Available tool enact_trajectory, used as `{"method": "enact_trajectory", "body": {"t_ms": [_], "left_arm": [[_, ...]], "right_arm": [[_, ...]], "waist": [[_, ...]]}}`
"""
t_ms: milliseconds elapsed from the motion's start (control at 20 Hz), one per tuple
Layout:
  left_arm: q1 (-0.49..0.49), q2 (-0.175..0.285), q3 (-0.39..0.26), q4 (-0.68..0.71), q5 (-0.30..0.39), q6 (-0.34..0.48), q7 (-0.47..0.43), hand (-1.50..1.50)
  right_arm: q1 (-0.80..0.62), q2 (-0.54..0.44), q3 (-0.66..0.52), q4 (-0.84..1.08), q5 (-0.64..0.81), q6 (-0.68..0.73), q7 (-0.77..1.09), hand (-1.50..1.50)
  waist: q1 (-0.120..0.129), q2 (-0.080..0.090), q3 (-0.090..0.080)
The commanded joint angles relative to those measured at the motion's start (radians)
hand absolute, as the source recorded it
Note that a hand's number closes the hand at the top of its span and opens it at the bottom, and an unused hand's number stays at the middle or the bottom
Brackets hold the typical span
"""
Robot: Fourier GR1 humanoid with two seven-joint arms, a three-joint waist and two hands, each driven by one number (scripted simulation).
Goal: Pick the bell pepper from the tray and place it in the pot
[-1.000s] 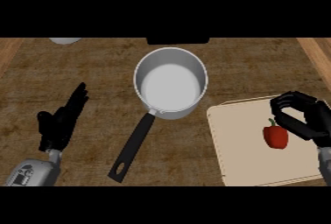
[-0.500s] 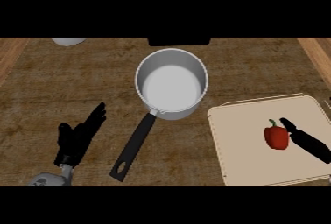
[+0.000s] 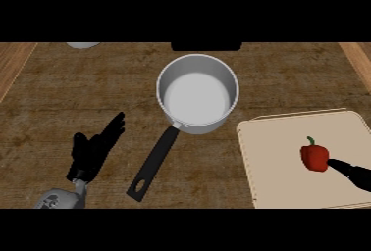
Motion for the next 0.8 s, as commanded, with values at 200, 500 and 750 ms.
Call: {"method": "enact_trajectory", "body": {"t_ms": [200, 500, 750], "left_arm": [[0.020, 0.008, 0.023, -0.021, -0.013, -0.038, -0.017, 0.00], [0.013, -0.082, -0.034, 0.032, -0.062, -0.001, -0.029, 0.00], [0.062, -0.023, 0.030, -0.088, -0.042, -0.048, 0.046, 0.00]], "right_arm": [[-0.117, -0.017, 0.002, 0.099, -0.106, 0.131, 0.242, -1.50], [-0.077, -0.026, 0.109, 0.249, -0.118, 0.323, 0.177, -1.50], [-0.126, 0.001, 0.011, 0.471, -0.088, 0.413, 0.032, -1.50]], "waist": [[0.021, 0.003, 0.002], [0.015, 0.004, 0.003], [0.019, 0.002, 0.003]]}}
